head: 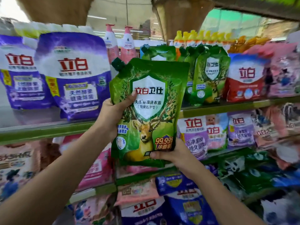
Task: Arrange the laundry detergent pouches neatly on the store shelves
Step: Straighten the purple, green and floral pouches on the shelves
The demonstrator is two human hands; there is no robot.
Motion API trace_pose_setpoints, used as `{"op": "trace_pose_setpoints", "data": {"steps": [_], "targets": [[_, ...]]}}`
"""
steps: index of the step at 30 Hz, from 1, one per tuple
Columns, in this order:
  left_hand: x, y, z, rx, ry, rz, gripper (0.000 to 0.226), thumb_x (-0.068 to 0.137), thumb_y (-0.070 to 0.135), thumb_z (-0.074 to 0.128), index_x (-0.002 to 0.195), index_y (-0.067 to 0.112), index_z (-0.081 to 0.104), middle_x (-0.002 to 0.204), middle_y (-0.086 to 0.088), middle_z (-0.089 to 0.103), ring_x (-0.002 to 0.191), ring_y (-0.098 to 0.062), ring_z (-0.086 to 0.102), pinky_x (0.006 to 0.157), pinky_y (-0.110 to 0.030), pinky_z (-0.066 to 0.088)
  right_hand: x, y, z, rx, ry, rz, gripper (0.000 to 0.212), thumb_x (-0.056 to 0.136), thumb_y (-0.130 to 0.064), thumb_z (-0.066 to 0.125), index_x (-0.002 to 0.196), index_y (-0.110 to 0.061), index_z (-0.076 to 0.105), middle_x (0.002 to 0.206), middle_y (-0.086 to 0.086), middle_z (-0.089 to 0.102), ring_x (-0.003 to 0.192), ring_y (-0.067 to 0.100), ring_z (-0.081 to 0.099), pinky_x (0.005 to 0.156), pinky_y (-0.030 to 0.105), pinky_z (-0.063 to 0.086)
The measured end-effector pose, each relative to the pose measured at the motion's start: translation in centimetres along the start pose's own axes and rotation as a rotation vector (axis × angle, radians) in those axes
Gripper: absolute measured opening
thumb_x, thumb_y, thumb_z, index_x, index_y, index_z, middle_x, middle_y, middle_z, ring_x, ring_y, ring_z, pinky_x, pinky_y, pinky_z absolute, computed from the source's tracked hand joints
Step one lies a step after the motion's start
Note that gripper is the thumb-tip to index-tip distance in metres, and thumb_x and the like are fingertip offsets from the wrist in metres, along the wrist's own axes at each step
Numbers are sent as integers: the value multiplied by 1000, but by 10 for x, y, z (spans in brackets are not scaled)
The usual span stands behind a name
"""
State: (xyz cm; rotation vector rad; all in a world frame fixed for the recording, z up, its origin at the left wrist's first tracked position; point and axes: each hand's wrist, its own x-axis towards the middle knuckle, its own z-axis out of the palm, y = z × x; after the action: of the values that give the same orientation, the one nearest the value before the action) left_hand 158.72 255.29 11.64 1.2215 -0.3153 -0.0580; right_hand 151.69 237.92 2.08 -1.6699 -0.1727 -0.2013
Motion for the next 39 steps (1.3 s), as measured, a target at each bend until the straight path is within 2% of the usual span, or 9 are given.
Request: {"op": "trace_pose_setpoints", "data": {"steps": [4, 7, 13, 18, 24, 27, 33, 36, 39], "targets": [[41, 13, 55, -5, 9, 58, 14, 82, 22, 73, 93, 14, 71, 85, -8, 77, 72, -23, 74, 57, -35, 58, 40, -26, -64, -45, -72, -65, 38, 67, -9, 83, 99, -24, 68, 89, -11, 76, 89, 5, 70, 76, 19, 54], [77, 30, 89, 5, -1, 130, 10, 83, 22, 72, 90, 15, 71, 88, -8, 77, 76, -24, 74, 63, -38, 59, 82, -46, -101, -36, -96, -103, 46, 58, -26, 84, 102, -25, 70, 96, -8, 75, 97, 10, 70, 85, 27, 56], [157, 38, 118, 82, 46, 198, 10, 83, 22, 73, 85, 15, 68, 89, -7, 77, 79, -21, 74, 66, -34, 59, 174, -56, -152, -64, -82, -157, 41, 66, -5, 84, 102, -16, 68, 95, -4, 76, 94, 13, 71, 80, 22, 56], [214, 6, 111, 62, 51, 149, 15, 85, 23, 70, 96, 13, 68, 89, -7, 77, 78, -20, 74, 66, -34, 60, 232, -35, -168, -7, -92, -42, 47, 68, 10, 78, 106, -11, 60, 98, 1, 70, 90, 11, 66, 82, 22, 56], [259, -29, 103, 90, 47, 25, 11, 85, 22, 70, 90, 13, 68, 84, -7, 77, 74, -21, 73, 67, -34, 61, 266, -8, -174, -16, -82, 72, 53, 69, 11, 78, 110, -14, 57, 100, 0, 67, 95, 14, 62, 73, 14, 51], [264, -35, 100, 138, 36, 62, 11, 84, 21, 70, 92, 13, 67, 81, -4, 77, 75, -19, 73, 68, -31, 61, 269, 0, -178, -9, -81, 103, 57, 69, 5, 80, 115, -16, 55, 111, 3, 67, 105, 16, 60, 88, 25, 46], [247, -53, 54, 678, -259, -163, 71, 58, 22, 91, 120, 22, 56, 122, -3, 66, 112, -19, 64, 96, -37, 52, 274, 19, -185, 11, -75, 159, 78, 61, 16, 79, 128, -12, 49, 114, 4, 66, 116, 21, 58, 105, 38, 44], [239, -71, 46, 652, -328, -167, 82, 63, -4, 83, 128, 31, 45, 123, 6, 63, 112, -10, 62, 91, -26, 53, 272, 18, -187, -16, -113, 170, 80, 63, 23, 73, 132, -8, 48, 115, 8, 66, 114, 23, 59, 103, 36, 45], [238, -82, 47, 631, -308, -133, 74, 62, -13, 79, 123, 18, 53, 112, 3, 71, 103, -11, 67, 81, -20, 54, 270, 18, -185, -61, -122, 132, 75, 65, 20, 75, 129, -9, 49, 115, 6, 67, 114, 21, 59, 103, 37, 45]]}}
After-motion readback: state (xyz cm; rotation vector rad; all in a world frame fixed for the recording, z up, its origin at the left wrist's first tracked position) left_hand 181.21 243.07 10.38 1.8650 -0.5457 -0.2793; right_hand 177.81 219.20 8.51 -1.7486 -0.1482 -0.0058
